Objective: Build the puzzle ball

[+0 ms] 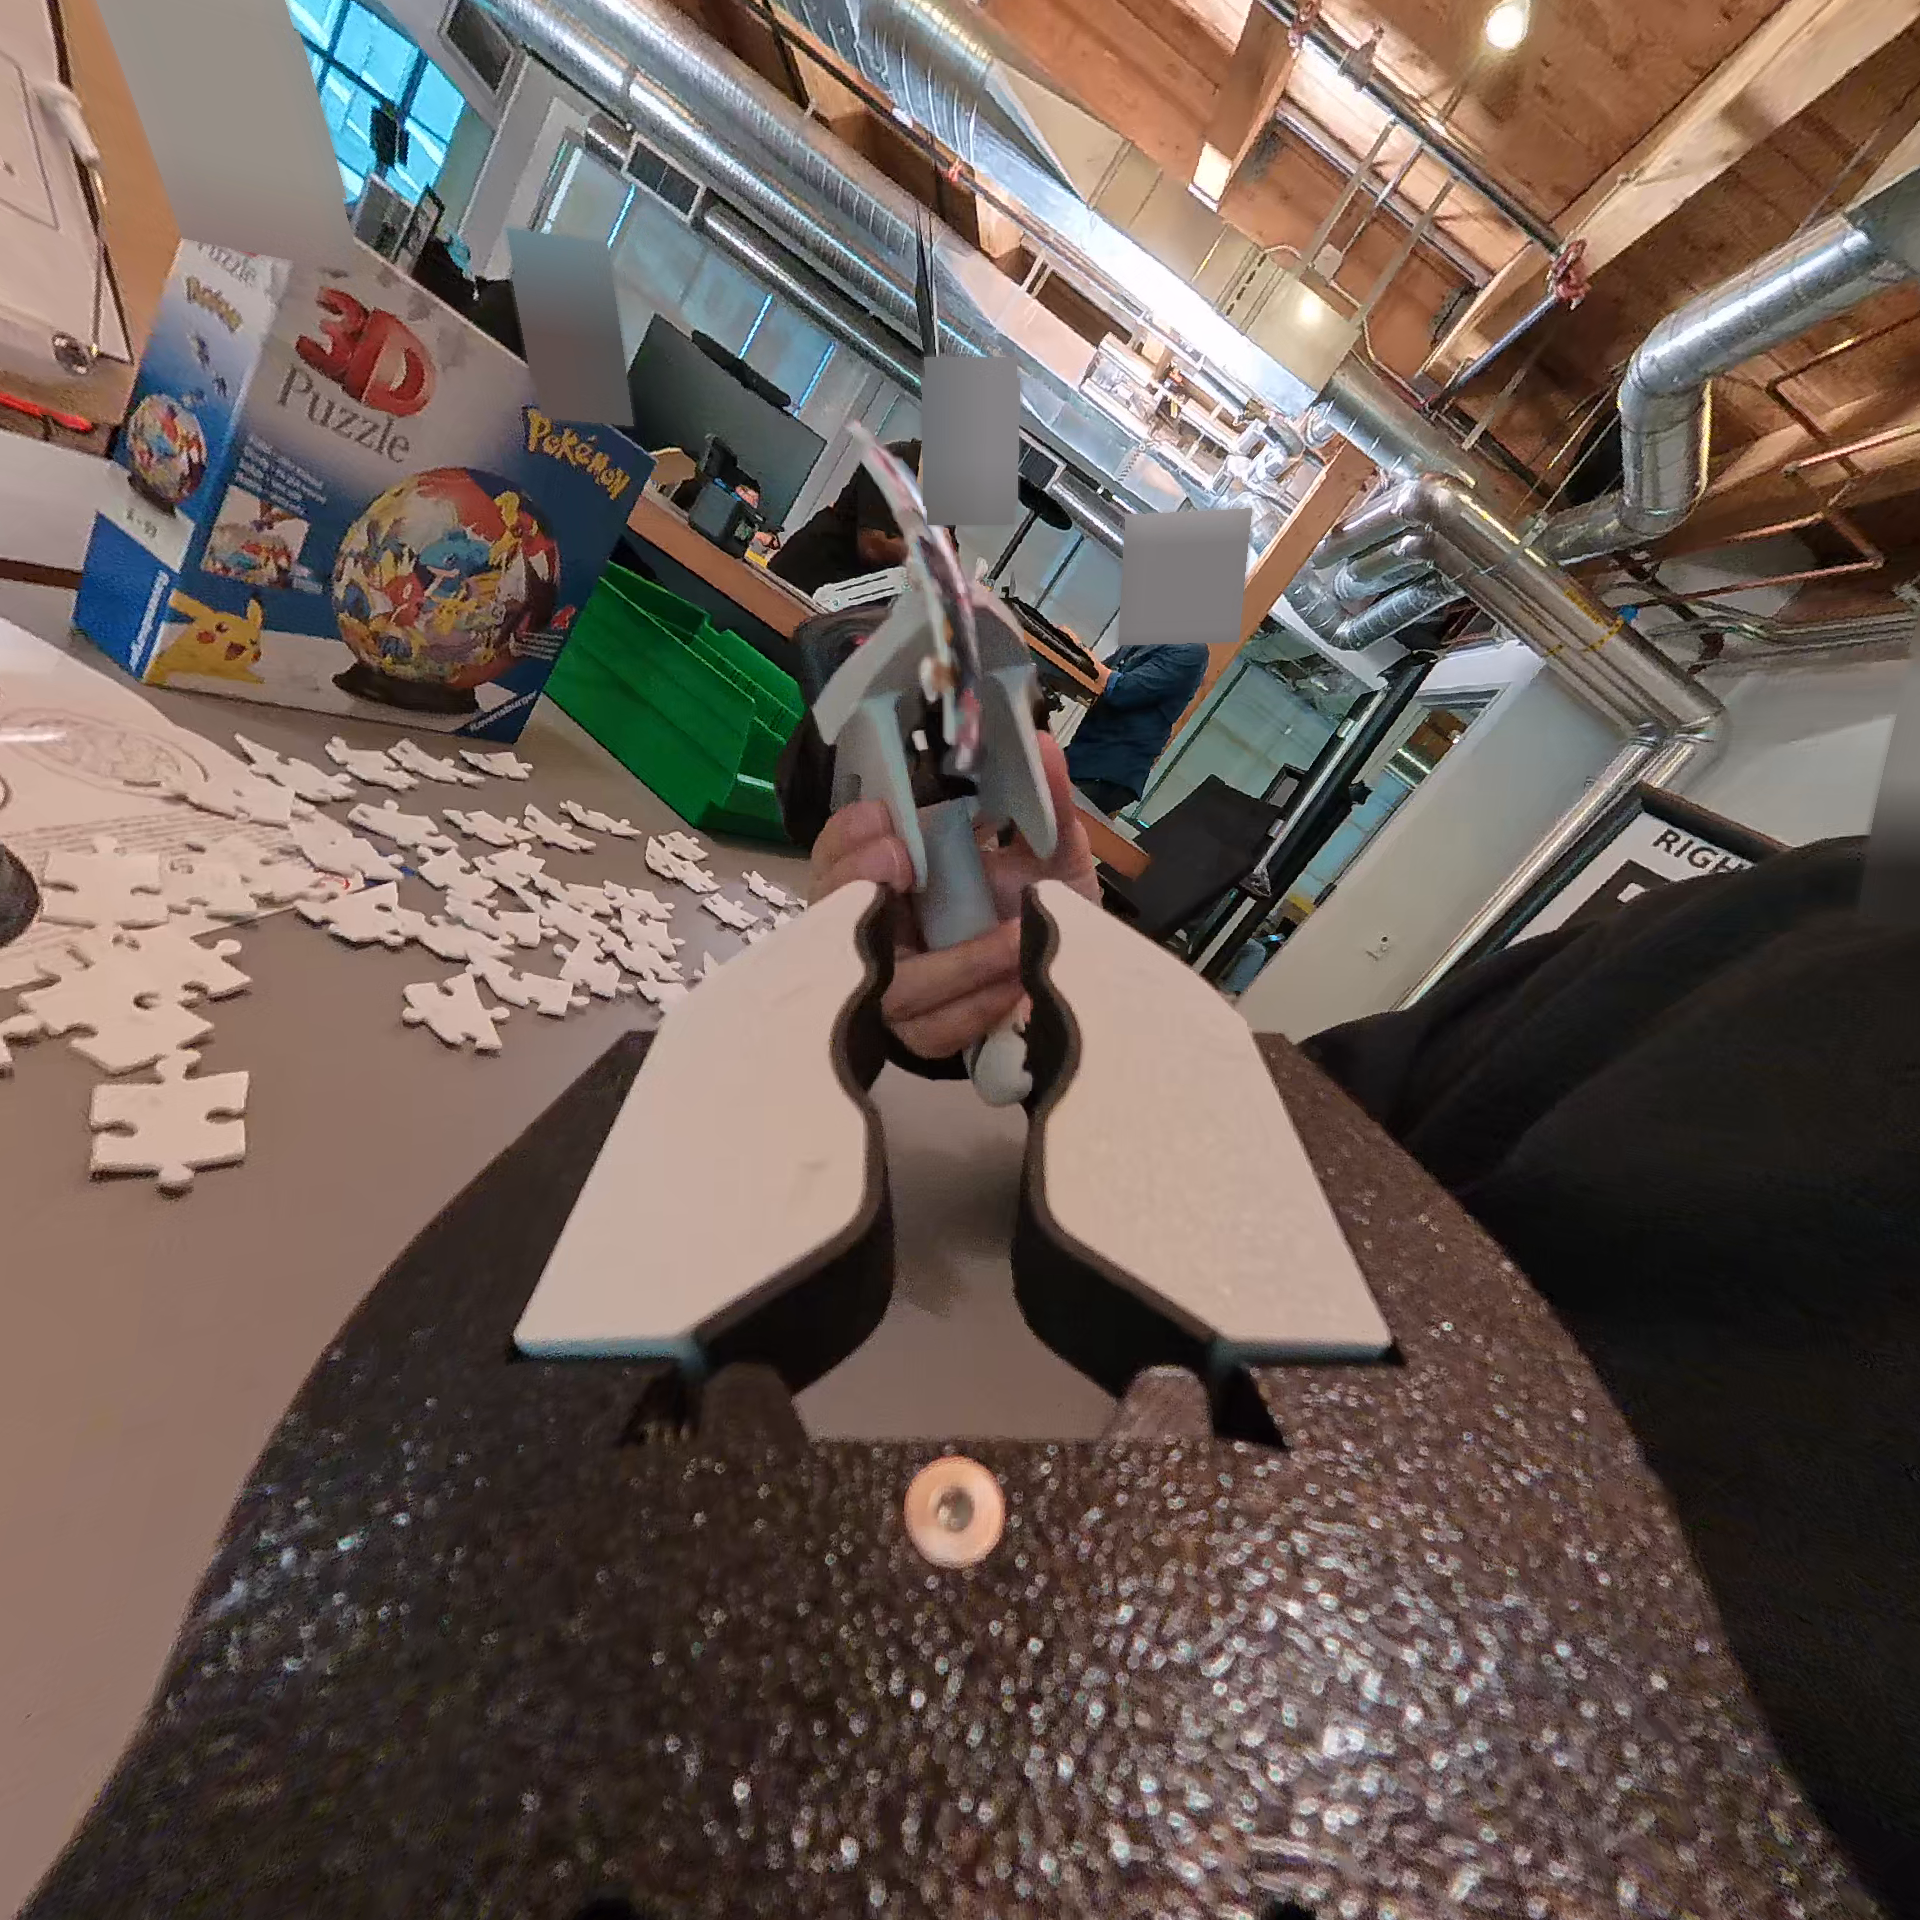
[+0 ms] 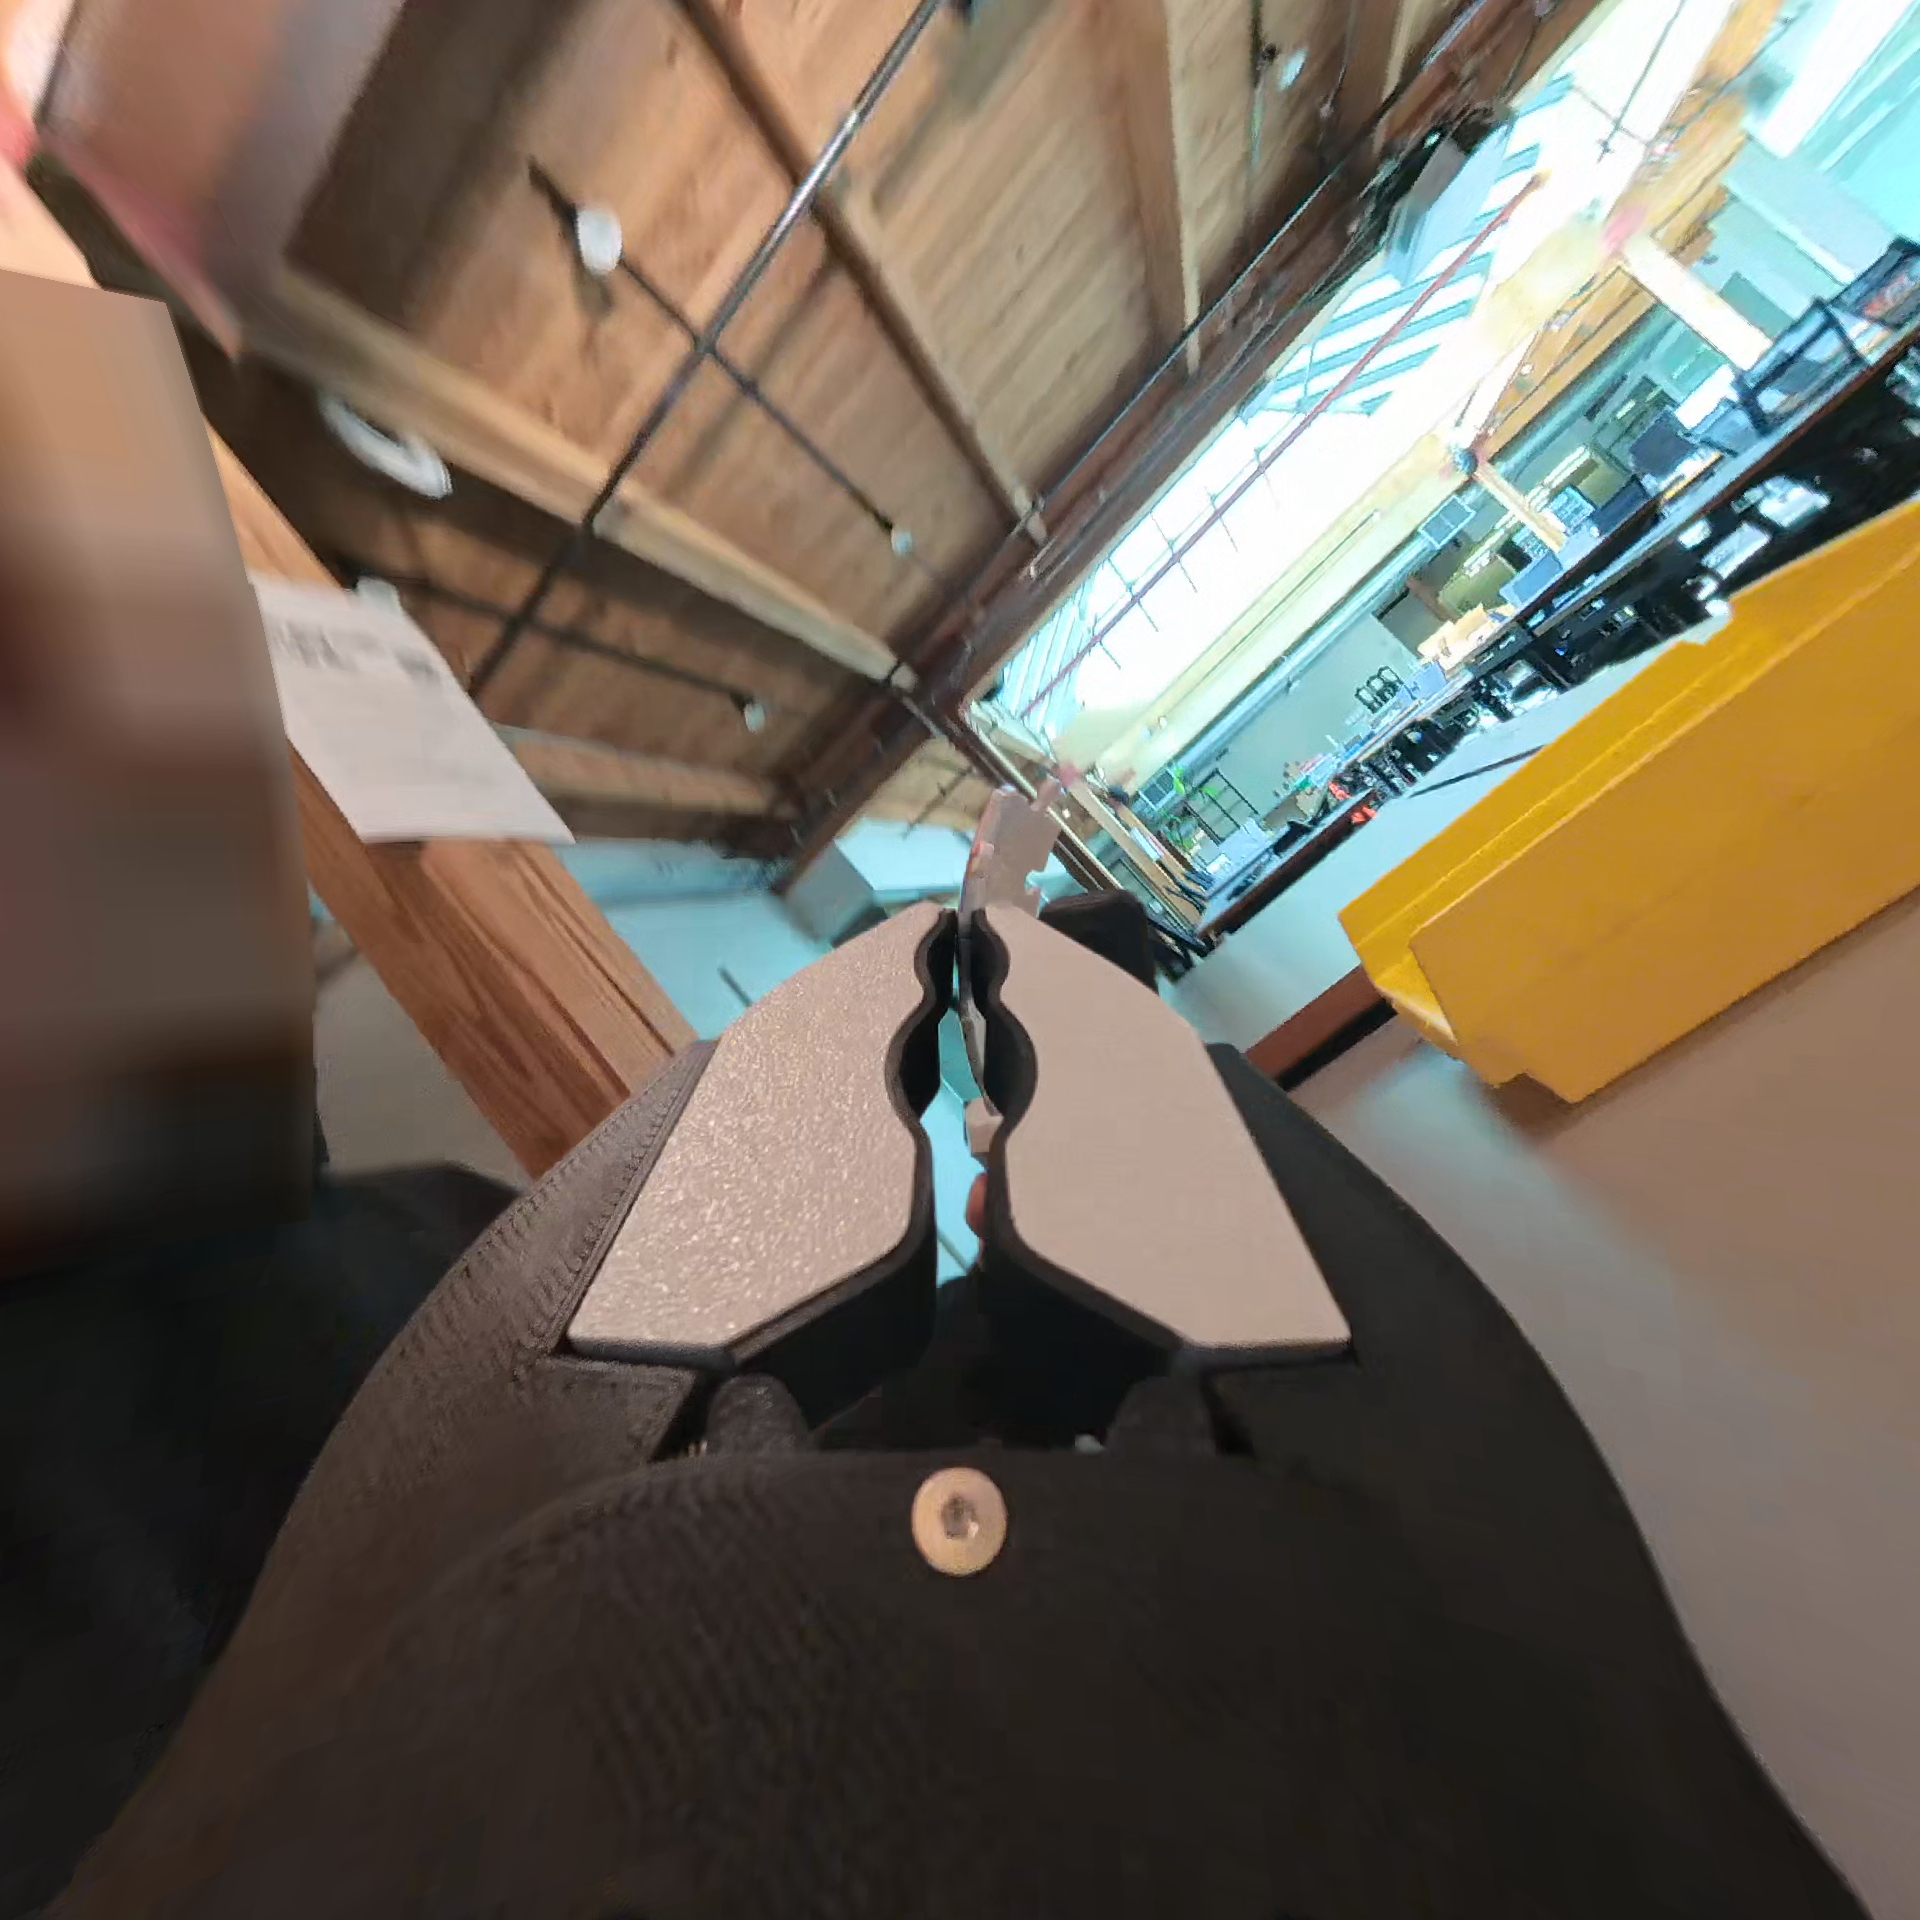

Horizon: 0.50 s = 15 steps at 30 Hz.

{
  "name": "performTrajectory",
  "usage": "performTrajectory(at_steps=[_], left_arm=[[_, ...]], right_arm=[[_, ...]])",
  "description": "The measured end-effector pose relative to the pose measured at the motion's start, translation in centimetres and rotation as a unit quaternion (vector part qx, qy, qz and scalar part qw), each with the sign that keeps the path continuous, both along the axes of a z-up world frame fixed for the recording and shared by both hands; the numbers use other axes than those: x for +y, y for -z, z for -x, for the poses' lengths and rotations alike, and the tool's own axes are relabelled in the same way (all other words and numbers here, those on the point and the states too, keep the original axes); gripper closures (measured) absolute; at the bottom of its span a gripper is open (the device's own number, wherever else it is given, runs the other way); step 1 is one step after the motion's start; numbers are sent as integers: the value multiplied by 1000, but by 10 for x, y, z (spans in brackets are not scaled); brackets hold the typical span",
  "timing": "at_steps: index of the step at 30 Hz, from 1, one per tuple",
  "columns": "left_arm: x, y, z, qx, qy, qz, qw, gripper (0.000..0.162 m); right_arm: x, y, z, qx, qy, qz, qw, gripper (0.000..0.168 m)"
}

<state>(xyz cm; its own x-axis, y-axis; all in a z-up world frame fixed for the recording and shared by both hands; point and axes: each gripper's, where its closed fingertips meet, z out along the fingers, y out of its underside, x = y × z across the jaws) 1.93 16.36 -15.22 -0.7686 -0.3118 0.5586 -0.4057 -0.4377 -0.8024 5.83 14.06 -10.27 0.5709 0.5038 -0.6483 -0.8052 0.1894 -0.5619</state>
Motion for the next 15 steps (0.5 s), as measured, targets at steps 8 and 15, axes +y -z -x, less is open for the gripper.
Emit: performTrajectory(at_steps=[8, 15], left_arm=[[-10, -12, 11, -50, 10, -21, 998, 142], [-13, -23, 22, -77, 42, 12, 996, 148]], right_arm=[[7, 3, 37, -138, -35, 37, 989, 166], [10, 16, 56, -192, -62, 70, 977, 166]])
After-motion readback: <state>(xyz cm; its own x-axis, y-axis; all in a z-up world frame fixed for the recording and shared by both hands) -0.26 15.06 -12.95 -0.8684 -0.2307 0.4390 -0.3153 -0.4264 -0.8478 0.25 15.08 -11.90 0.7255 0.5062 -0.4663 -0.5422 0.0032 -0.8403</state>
